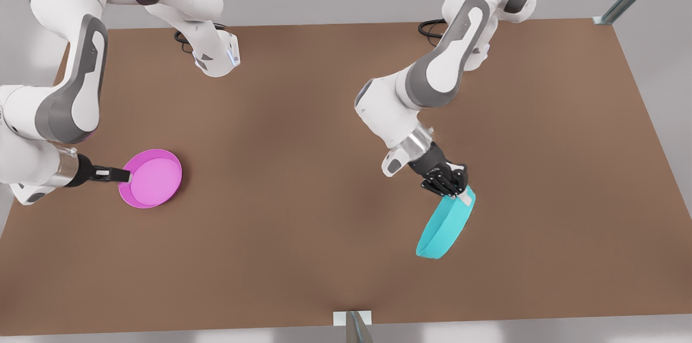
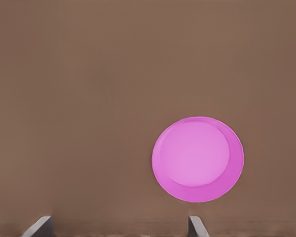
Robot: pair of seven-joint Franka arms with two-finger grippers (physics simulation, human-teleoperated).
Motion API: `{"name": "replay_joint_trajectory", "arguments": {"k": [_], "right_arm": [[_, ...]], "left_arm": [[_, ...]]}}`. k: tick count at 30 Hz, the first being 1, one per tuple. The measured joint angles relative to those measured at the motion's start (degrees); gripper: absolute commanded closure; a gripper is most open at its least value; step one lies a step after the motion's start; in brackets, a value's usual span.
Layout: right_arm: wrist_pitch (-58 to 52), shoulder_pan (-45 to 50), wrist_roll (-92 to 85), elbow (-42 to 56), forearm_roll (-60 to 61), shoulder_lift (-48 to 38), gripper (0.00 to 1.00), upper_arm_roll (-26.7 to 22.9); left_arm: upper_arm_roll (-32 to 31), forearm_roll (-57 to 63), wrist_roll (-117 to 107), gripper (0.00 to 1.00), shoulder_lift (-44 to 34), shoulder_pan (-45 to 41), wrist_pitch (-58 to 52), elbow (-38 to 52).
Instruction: Flip the blue plate over with the left arm, and stack the pink plate on top of the blue plate with the right arm
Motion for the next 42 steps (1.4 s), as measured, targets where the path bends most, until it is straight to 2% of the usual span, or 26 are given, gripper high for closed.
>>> {"name": "replay_joint_trajectory", "arguments": {"k": [2, 3, 4, 6, 7, 8, 11, 12, 16, 22, 29, 30, 31, 32, 38, 42], "right_arm": [[-1.38, -3.53, -2.02, -0.90, -0.40, -0.01, 0.00, -0.22], [0.84, -2.02, -3.04, -5.44, -0.60, -2.38, 0.00, -3.41], [4.85, -1.02, -2.84, -10.56, -0.54, -4.19, 0.00, -4.39], [6.19, -2.69, -3.38, -14.90, -3.16, -6.38, 0.00, -4.53], [10.46, -6.02, -9.88, -18.67, -3.12, -6.72, 0.00, -4.69], [19.15, -10.39, -19.06, -23.93, -1.25, -6.14, 0.00, -6.96], [23.77, -17.64, -32.86, -24.77, 4.99, 0.00, 0.00, -7.44], [28.12, -17.33, -34.63, -26.89, 6.77, 0.96, 0.00, -7.43], [33.93, -17.27, -34.97, -27.19, 7.15, 7.14, 0.00, -7.43], [36.29, -17.19, -34.90, -27.10, 7.27, 10.94, 0.00, -7.35], [37.57, -15.93, -34.89, -26.60, 9.22, 13.36, 0.00, -7.02], [37.58, -15.86, -34.89, -26.49, 9.22, 13.59, 0.07, -6.99], [37.58, -15.87, -34.89, -26.49, 9.22, 13.60, 0.32, -6.94], [37.58, -15.86, -34.81, -26.40, 9.22, 13.60, 0.40, -6.82], [37.43, -15.78, -34.78, -26.41, 9.22, 14.23, 0.36, -6.59], [36.61, -16.49, -34.98, -26.13, 9.22, 14.47, 0.36, -5.10]], "left_arm": [[-0.02, 5.75, -1.62, 0.79, 1.18, -3.65, -3.88, -0.08], [-0.10, 9.49, -1.45, 0.79, 2.71, -4.99, -6.53, -0.32], [-0.01, 12.90, -1.59, 0.79, 3.79, -6.78, -8.61, -0.35], [-0.01, 18.82, -1.98, 0.79, 5.72, -9.91, -12.82, -0.53], [0.00, 21.75, -2.23, 0.79, 7.07, -10.84, -14.28, -0.53], [0.00, 24.45, -2.27, 0.79, 8.29, -12.59, -15.88, -0.53], [0.34, 31.26, -2.34, 0.79, 12.04, -16.78, -20.40, -0.35], [0.34, 33.39, -2.42, 0.79, 14.06, -17.75, -22.10, -0.36], [0.36, 40.79, -2.94, 0.79, 20.92, -19.56, -27.40, -0.28], [0.05, 46.34, -8.73, 0.79, 28.15, -21.32, -27.15, -0.09], [-2.89, 46.62, -19.34, 0.79, 33.78, -21.99, -25.67, -0.18], [-2.89, 46.49, -20.06, 0.79, 34.46, -22.22, -25.61, -0.18], [-3.63, 46.27, -21.93, 0.79, 34.79, -22.41, -25.52, -0.18], [-4.23, 45.97, -23.69, 0.79, 34.83, -22.45, -25.25, -0.23], [-8.70, 42.98, -30.56, 0.79, 34.70, -22.43, -23.28, -0.21], [-9.20, 41.04, -31.89, 0.79, 34.89, -22.93, -23.08, -1.01]]}}
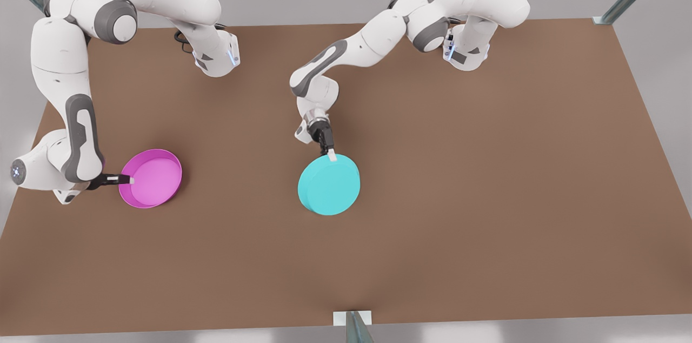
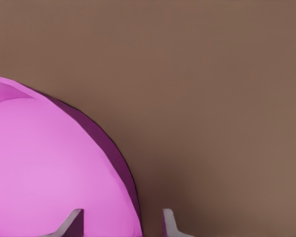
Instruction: Flip the blue plate over with the left arm, and stack the pink plate on top of the blue plate with the right arm
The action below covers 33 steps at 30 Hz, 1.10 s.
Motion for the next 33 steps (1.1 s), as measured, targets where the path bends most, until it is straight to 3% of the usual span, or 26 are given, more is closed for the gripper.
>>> {"name": "replay_joint_trajectory", "arguments": {"k": [4, 6, 7, 9, 14, 18, 20, 22, 24, 29, 30, 33], "right_arm": [[-0.08, -0.13, -2.06, -0.03, 0.41, 0.01, 0.36, 0.09], [-0.09, -0.25, -3.84, -0.08, 0.44, 0.00, 0.36, 0.74], [-0.09, -0.26, -3.87, -0.09, 0.44, 0.00, 0.36, 0.74], [-0.14, -1.17, -4.82, 0.00, 0.44, 0.26, 0.36, 1.64], [-0.09, -1.22, -5.01, 0.00, 0.44, 0.27, 0.36, 1.71], [-0.09, -1.84, -5.09, 0.09, 0.44, 0.19, 0.45, 1.71], [-0.18, -1.83, -5.10, 0.09, 0.44, 0.18, 0.46, 1.79], [-0.26, -1.84, -6.00, 0.43, 0.52, 0.18, 0.46, 1.71], [-0.26, -1.83, -6.06, 0.44, 0.45, 0.18, 0.60, 1.72], [-0.26, -1.84, -6.06, 0.53, 0.45, 0.27, 0.57, 1.71], [-0.18, -1.85, -6.06, 0.53, 0.44, 0.27, 0.56, 1.76], [-0.18, -1.84, -6.06, 0.62, 0.44, 0.27, 0.56, 1.71]], "left_arm": [[-0.49, -1.69, -0.21, 0.79, 0.44, -0.74, 0.03, -0.19], [-0.54, -2.48, 0.00, 0.68, 0.44, -1.29, 0.01, -0.13], [-1.80, -2.95, -0.07, 0.51, 0.44, -1.25, 0.04, 0.05], [-3.80, -4.46, -0.22, 0.01, 0.35, -1.21, 0.08, 0.48], [-4.27, -9.73, -4.16, 0.00, -0.16, -1.14, 1.72, 0.80], [-7.13, -11.95, -12.81, 0.01, -0.78, -1.04, 3.09, 1.07], [-8.00, -12.27, -14.86, 0.01, -0.87, -1.06, 4.18, 1.40], [-7.97, -12.95, -19.19, 0.10, -0.75, -1.26, 6.74, 2.94], [-9.73, -13.97, -22.52, 0.11, -0.94, -1.00, 9.37, 3.21], [-9.71, -15.06, -30.20, 0.09, -0.98, -1.05, 18.33, 5.77], [-12.41, -15.44, -29.99, 0.10, -2.55, -1.11, 18.67, 6.86], [-12.87, -23.01, -25.55, 0.18, -14.97, -0.10, 20.03, 6.13]]}}
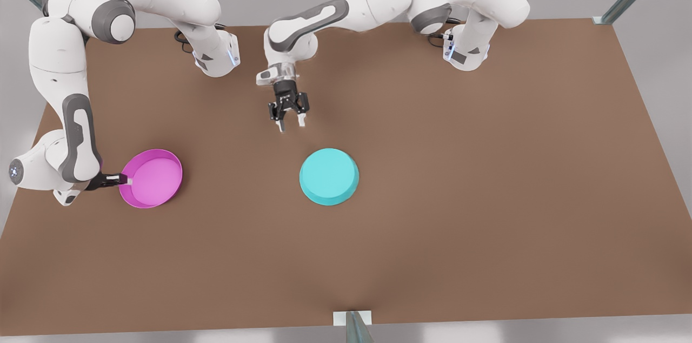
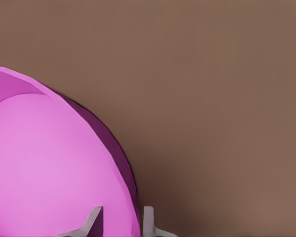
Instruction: Flip the blue plate over with the left arm, and stack the pink plate on top of the blue plate with the right arm
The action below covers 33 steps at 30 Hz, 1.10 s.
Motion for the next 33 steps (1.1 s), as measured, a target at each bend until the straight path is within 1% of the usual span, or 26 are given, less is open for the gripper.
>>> {"name": "replay_joint_trajectory", "arguments": {"k": [1, 2, 3, 4, 5, 7, 8, 9, 10, 11, 12, 13, 14, 15, 16, 17, 18, 19, 22, 23, 24, 25, 27, 29, 33], "right_arm": [[0.00, 0.00, 0.00, 0.00, 0.00, 0.00, 0.56, 0.00], [0.07, 0.00, 0.00, 0.00, 0.00, 0.08, 0.56, 0.00], [0.09, 0.00, -0.05, 0.08, 0.00, 0.33, 0.58, 0.07], [0.09, -0.16, -0.09, 0.09, 0.07, 0.44, 0.64, 0.08], [0.09, -0.18, -0.88, 0.16, 0.07, 0.49, 0.66, 0.09], [0.04, -0.17, -1.23, 0.35, 0.01, 0.49, 0.66, 0.02], [0.00, -0.17, -1.23, 0.35, 0.00, 0.53, 0.66, 0.01], [0.07, -0.17, -1.23, 0.36, 0.00, 0.53, 0.66, 0.01], [0.09, -0.43, -1.23, 0.48, 0.00, 0.85, 0.65, 0.08], [0.09, -0.44, -1.23, 0.53, 0.08, 1.03, 0.65, 0.09], [0.09, -0.44, -1.23, 0.66, 0.09, 1.26, 0.65, 0.09], [0.09, -0.44, -1.23, 0.79, 0.09, 1.32, 0.65, 0.08], [0.09, -0.44, -1.15, 0.82, 0.09, 1.45, 0.65, 0.09], [0.09, -0.45, -1.14, 0.79, 0.09, 1.43, 0.65, 0.33], [0.09, -0.60, -1.14, 0.79, 0.08, 1.49, 0.70, 0.59], [0.09, -0.70, -1.15, 0.79, 0.01, 1.49, 0.79, 0.69], [0.04, -0.70, -1.26, 0.79, 0.06, 1.41, 0.79, 0.70], [-0.07, -0.70, -1.39, 0.80, 0.25, 1.40, 0.79, 0.70], [-0.12, -0.70, -1.52, 0.80, 0.41, 1.31, 0.79, 0.70], [-0.12, -0.70, -1.53, 0.80, 0.41, 1.36, 0.79, 0.70], [-0.12, -0.67, -1.53, 0.81, 0.42, 1.31, 0.79, 0.74], [-0.21, -0.62, -1.46, 0.80, 0.42, 1.16, 0.79, 0.78], [-1.81, -0.47, -0.77, 0.72, 0.42, -0.12, 0.79, 1.64], [-1.95, -0.17, -0.78, 0.71, 0.45, -0.76, 0.79, 1.66], [-3.35, 0.00, -1.28, 0.80, 2.69, -1.32, 0.79, 1.66]], "left_arm": [[-0.02, -4.67, 3.45, 0.18, -5.37, 2.31, 0.38, -0.26], [-0.02, -10.30, 8.62, 0.15, -12.06, 5.95, 0.71, -4.31], [-0.08, -16.18, 14.44, 0.15, -17.17, 10.18, 1.27, -6.08], [-0.04, -22.14, 20.13, 0.15, -21.16, 14.49, 1.61, -6.28], [-0.03, -28.32, 26.99, 0.14, -25.32, 20.16, 2.10, -6.91], [0.04, -40.89, 42.24, 0.14, -31.55, 32.12, 3.07, -7.29], [0.46, -47.59, 50.86, 0.12, -33.48, 39.18, 2.84, -8.52], [0.91, -53.60, 55.41, 0.12, -37.30, 44.64, 2.61, -13.78], [1.04, -58.99, 58.69, 0.12, -39.49, 49.86, 2.29, -16.52], [6.16, -63.44, 65.63, 0.09, -41.26, 50.72, 1.10, -17.20], [11.39, -67.78, 71.32, 0.02, -43.24, 52.09, -0.60, -17.69], [14.70, -71.56, 73.18, 0.01, -44.53, 52.93, -0.90, -18.02], [16.54, -74.66, 75.68, 0.01, -45.56, 52.56, -2.35, -18.03], [17.79, -77.07, 80.78, 0.01, -48.44, 51.77, -3.20, -19.93], [18.61, -79.01, 85.11, 0.00, -48.78, 51.84, -5.48, -19.61], [19.40, -80.86, 85.08, 0.00, -43.44, 52.45, -7.98, -13.71], [19.48, -82.42, 84.60, 0.00, -38.11, 53.89, -10.63, -6.15], [19.68, -83.63, 84.59, 0.00, -37.73, 53.31, -10.42, -5.74], [19.99, -86.10, 85.35, 0.00, -38.49, 52.91, -9.10, -6.77], [20.09, -86.50, 84.72, 0.00, -38.43, 52.76, -3.16, -7.95], [19.99, -86.04, 84.46, 0.00, -39.38, 50.48, -3.11, -8.47], [19.98, -85.45, 85.28, 0.00, -40.91, 50.11, -4.78, -11.25], [20.01, -84.68, 85.42, 0.00, -42.76, 51.94, -7.10, -13.58], [19.99, -84.33, 85.40, 0.00, -43.50, 51.46, -11.58, -13.87], [19.90, -84.25, 85.37, 0.00, -42.33, 51.55, -12.43, -12.86]]}}
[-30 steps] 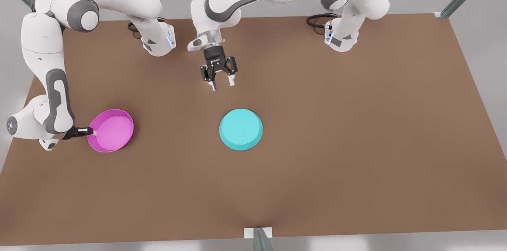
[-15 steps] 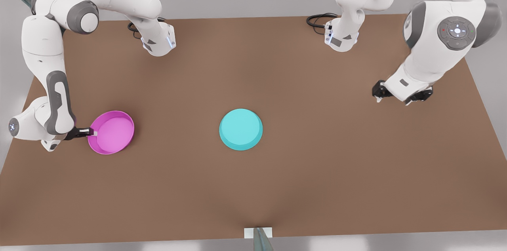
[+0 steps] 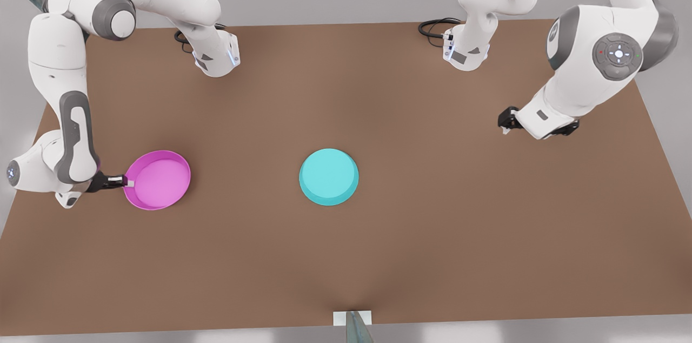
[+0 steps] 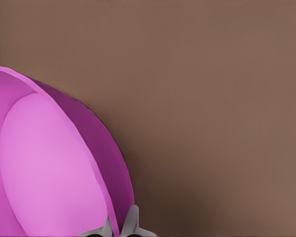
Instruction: Flip the blue plate over with the left arm, and stack the pink plate on top of the blue plate with the right arm
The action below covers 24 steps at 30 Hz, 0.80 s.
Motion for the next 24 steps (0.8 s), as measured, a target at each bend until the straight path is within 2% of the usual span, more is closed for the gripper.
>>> {"name": "replay_joint_trajectory", "arguments": {"k": [4, 8, 16, 24], "right_arm": [[-0.77, 0.51, 0.35, -0.08, 0.12, -0.73, 0.79, 0.00], [-5.77, 5.43, 0.72, 1.25, 3.61, -2.29, 0.79, 0.00], [-7.21, 21.98, 1.01, 3.77, 7.32, -3.70, 0.79, 0.00], [-7.24, 34.83, 14.69, 5.35, 8.88, -3.44, 0.79, 0.00]], "left_arm": [[-0.06, -0.19, 0.08, 0.00, -0.09, 0.02, -0.53, 0.01], [-0.08, -0.25, 0.10, 0.00, 0.00, -0.07, -0.53, 0.01], [-0.08, -0.27, 0.10, 0.00, -0.09, 0.01, -0.53, 0.01], [-0.08, -0.28, 0.01, 0.00, 0.00, -0.01, -0.44, 0.01]]}}
